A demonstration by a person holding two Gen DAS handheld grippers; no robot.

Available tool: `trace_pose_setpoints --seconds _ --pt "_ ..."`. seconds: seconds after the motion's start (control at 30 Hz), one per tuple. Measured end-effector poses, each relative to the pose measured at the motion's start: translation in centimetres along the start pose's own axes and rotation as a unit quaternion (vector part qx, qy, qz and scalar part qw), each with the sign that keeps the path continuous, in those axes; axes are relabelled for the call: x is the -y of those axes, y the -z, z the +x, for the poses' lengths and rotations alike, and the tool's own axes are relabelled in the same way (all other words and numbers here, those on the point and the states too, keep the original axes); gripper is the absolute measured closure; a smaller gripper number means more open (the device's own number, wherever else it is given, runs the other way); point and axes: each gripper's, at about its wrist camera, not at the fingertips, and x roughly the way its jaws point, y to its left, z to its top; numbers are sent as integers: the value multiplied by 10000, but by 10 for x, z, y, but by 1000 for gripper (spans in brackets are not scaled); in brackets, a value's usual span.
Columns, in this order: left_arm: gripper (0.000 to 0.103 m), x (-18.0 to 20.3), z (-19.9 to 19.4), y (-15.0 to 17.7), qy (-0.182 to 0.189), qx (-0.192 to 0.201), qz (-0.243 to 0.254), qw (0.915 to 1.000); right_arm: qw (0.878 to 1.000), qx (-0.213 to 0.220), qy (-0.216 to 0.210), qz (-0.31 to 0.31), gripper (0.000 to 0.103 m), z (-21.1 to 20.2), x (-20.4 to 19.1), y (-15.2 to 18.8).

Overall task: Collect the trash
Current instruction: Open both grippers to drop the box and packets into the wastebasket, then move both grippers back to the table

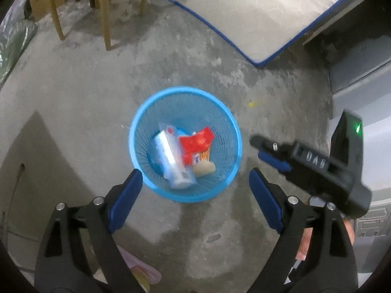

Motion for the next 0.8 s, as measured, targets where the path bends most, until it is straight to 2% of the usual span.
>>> trace_pose_setpoints --seconds 0.3,0.53,0.8 --pt "19 -11 -90 11 118 626 -85 9979 9982 125 -432 -390 52 -55 -9 36" --pt "18 -17 -175 62 162 1258 -119 9918 9882 -38 -1113 -1055 51 -94 -54 72" --pt "18 -32 -234 110 -23 1956 -492 9794 9703 -285 -1584 -1805 51 -115 -115 104"
